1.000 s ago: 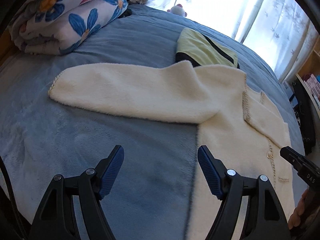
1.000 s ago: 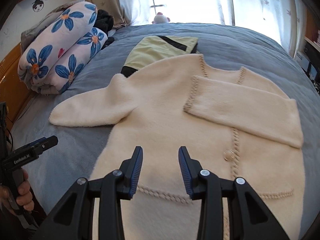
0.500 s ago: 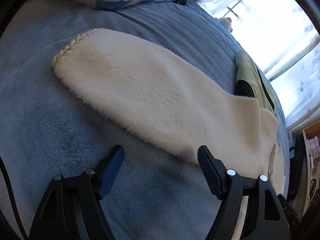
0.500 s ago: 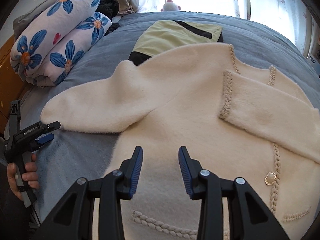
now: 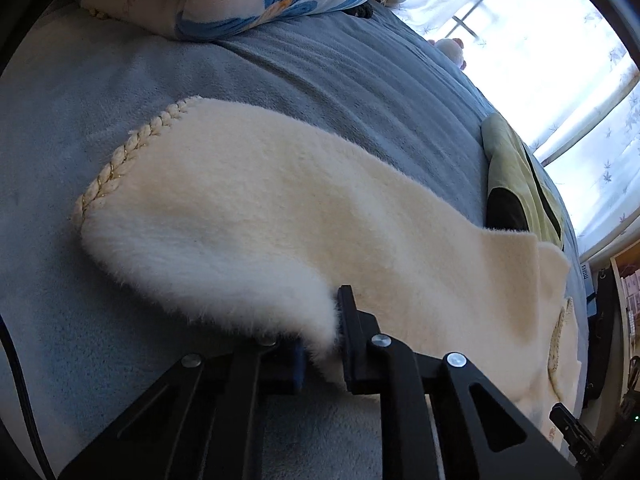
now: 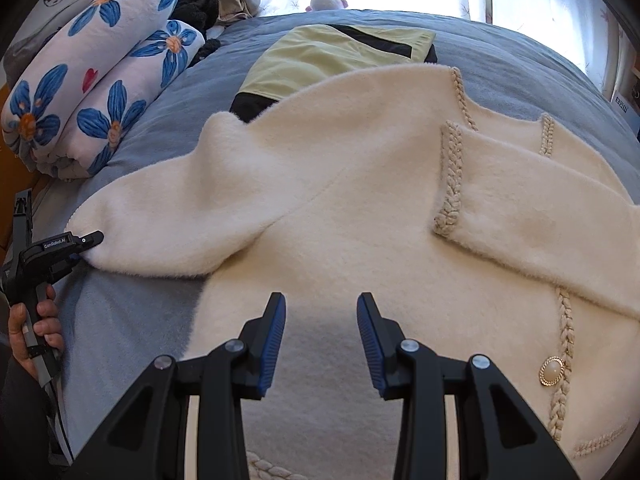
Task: Fold large clothes
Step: 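Fold the grasped sleeve with the left tool across the cardigan front and release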
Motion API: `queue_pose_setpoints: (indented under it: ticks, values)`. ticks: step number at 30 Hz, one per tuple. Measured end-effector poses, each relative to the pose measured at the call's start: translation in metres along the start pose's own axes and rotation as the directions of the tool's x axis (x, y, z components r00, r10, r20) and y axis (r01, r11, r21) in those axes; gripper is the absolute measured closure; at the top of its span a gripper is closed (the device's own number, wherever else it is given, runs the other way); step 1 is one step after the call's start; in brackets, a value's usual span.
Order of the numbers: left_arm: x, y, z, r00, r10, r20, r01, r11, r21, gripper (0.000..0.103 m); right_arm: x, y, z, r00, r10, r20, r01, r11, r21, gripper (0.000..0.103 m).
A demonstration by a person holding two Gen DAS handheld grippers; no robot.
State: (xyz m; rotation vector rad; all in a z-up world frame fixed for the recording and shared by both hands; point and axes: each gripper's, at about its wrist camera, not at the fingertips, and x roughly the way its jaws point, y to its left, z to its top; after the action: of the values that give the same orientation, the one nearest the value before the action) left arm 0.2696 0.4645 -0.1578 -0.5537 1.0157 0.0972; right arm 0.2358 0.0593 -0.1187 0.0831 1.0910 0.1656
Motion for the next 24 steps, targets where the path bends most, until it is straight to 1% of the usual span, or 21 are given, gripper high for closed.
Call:
queue_pose_setpoints:
  ticks: [1,2,3,4,6,8,9,11,13,14,16,18,20,23,24]
  values:
    - [-0.004,-0.009,0.0,0.999,0.035,0.014,-0.035,0.999,0.036,0.096,0.0,-0.002,0.0,1.0,0.0,-0.001,0.0,1.0,0.001,0.066]
    - [-0.011,-0.025,-0.002,0.995,0.084,0.05,-0.088,0.992,0.09,0.097,-0.002,-0.005,-0.001,1.0,0.002,-0.001,-0.002,1.0,0.004,0.066]
    - [-0.018,-0.038,-0.002,0.99,0.114,0.082,-0.123,0.984,0.126,0.097,-0.003,-0.009,-0.002,1.0,0.004,0.001,-0.004,1.0,0.008,0.066]
    - [-0.027,-0.056,-0.003,0.985,0.129,0.119,-0.148,0.974,0.17,0.097,-0.006,-0.014,-0.003,1.0,0.006,0.005,-0.006,1.0,0.016,0.066]
    - [-0.045,-0.086,-0.004,0.983,0.098,0.158,-0.132,0.966,0.223,0.097,-0.014,-0.025,-0.006,1.0,0.014,0.016,-0.015,0.999,0.038,0.066]
    - [-0.064,-0.126,-0.009,0.982,0.047,0.185,-0.101,0.95,0.294,0.097,-0.022,-0.037,-0.009,0.999,0.021,0.03,-0.022,0.998,0.062,0.066]
    - [-0.072,-0.147,-0.013,0.98,0.026,0.195,-0.092,0.938,0.334,0.097,-0.027,-0.044,-0.011,0.999,0.024,0.038,-0.027,0.997,0.075,0.066]
    - [-0.086,-0.195,-0.026,0.979,-0.04,0.201,-0.051,0.902,0.428,0.097,-0.037,-0.062,-0.017,0.998,0.028,0.054,-0.033,0.994,0.108,0.066]
    - [-0.092,-0.24,-0.043,0.978,-0.101,0.183,-0.005,0.864,0.504,0.097,-0.046,-0.079,-0.022,0.997,0.028,0.066,-0.037,0.99,0.139,0.066]
    - [-0.091,-0.266,-0.055,0.978,-0.123,0.166,0.013,0.837,0.546,0.097,-0.051,-0.09,-0.025,0.997,0.025,0.071,-0.036,0.987,0.157,0.066]
    - [-0.085,-0.309,-0.083,0.979,-0.152,0.134,0.038,0.786,0.617,0.097,-0.059,-0.111,-0.033,0.997,0.015,0.08,-0.03,0.981,0.19,0.066]
    - [-0.075,-0.34,-0.11,0.98,-0.173,0.097,0.065,0.742,0.668,0.097,-0.066,-0.129,-0.038,0.996,-0.001,0.086,-0.017,0.976,0.215,0.066]
    - [-0.055,-0.368,-0.138,0.983,-0.178,0.042,0.097,0.704,0.704,0.097,-0.07,-0.148,-0.045,0.996,-0.023,0.084,0.002,0.97,0.243,0.066]
    - [-0.023,-0.394,-0.179,0.987,-0.158,-0.037,0.134,0.666,0.734,0.097,-0.073,-0.175,-0.056,0.997,-0.039,0.068,0.019,0.959,0.281,0.066]
    - [-0.008,-0.4,-0.194,0.988,-0.139,-0.063,0.14,0.654,0.744,0.097,-0.073,-0.183,-0.06,0.997,-0.044,0.061,0.023,0.955,0.295,0.066]
